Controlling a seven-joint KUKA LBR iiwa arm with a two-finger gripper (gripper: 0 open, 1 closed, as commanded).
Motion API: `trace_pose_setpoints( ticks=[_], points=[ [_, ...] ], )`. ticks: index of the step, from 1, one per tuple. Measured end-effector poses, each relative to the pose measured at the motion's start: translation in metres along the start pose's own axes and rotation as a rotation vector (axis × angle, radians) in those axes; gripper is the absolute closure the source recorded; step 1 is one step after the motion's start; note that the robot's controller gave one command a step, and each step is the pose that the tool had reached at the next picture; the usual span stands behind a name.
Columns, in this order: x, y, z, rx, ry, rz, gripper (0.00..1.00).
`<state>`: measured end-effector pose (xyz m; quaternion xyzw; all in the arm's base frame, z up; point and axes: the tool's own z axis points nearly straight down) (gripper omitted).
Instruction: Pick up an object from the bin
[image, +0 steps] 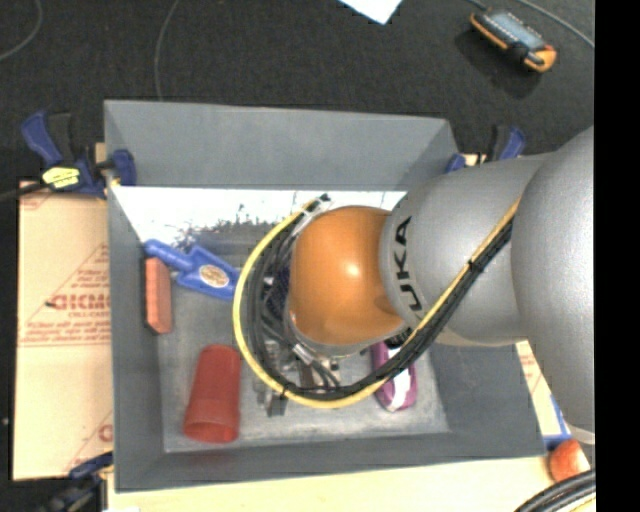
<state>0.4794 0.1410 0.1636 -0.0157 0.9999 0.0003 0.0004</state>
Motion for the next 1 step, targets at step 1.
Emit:
trace_pose_setpoints(
  ticks=[1],
  points=[
    [-0.0001,0.0,-0.0001,0.0,0.0,0.0,1.0]
  ],
)
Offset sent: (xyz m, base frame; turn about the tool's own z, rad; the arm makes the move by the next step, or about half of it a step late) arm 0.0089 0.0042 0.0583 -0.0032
